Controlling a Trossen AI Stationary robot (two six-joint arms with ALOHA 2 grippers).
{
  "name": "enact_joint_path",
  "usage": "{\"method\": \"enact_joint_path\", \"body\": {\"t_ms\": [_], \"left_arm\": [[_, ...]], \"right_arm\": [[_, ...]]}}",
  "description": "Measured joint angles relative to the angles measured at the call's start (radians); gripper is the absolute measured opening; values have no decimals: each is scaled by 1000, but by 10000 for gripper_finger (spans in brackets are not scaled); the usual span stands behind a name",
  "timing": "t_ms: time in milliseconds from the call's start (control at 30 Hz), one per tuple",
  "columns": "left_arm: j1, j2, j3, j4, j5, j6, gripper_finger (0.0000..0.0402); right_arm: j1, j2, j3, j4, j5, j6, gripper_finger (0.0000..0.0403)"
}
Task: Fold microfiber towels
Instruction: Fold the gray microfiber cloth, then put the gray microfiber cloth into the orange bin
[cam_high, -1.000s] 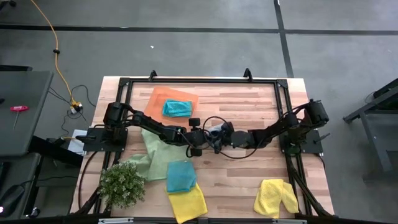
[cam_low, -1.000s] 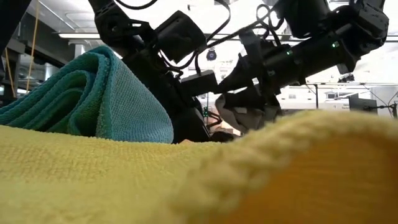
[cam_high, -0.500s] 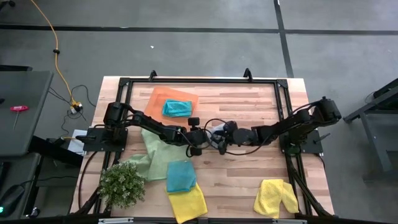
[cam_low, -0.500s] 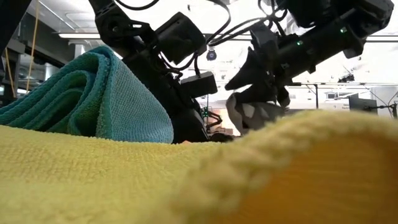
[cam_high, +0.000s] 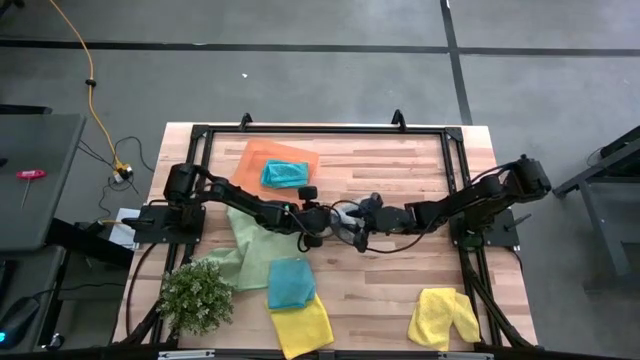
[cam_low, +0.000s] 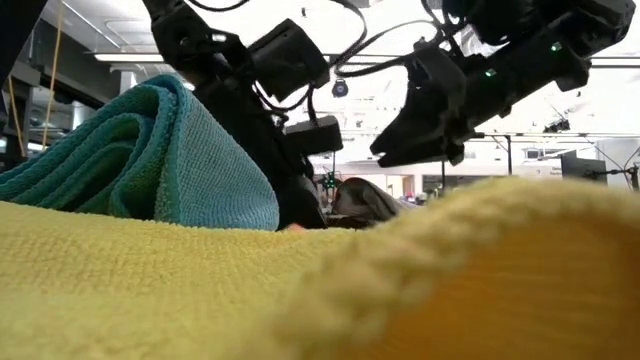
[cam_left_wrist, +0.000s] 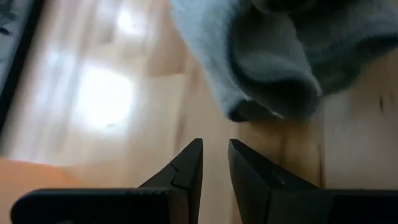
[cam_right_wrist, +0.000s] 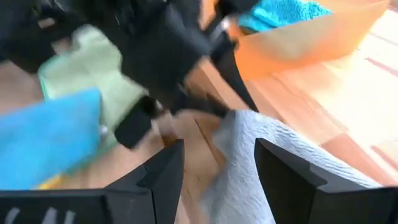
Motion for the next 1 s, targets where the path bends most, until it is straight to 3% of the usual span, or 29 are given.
{"method": "enact_joint_path", "body": {"t_ms": [233, 467, 567, 667, 1000], "left_arm": [[-12, -141, 0, -109, -25, -63, 69], [-34, -196, -7, -73, -8, -78, 69], [-33, -178, -7, -13, 51, -51, 69], [-26, -155, -9, 34, 78, -29, 69], [4, -91, -7, 51, -78, -19, 35]], "right_arm": [[34, -129, 0, -236, 16, -64, 188], [148, -265, 0, -572, 246, 69, 188], [207, -285, 0, -636, 346, 127, 188], [237, -279, 0, -673, 381, 166, 188], [229, -210, -1, -692, 410, 263, 188]]}}
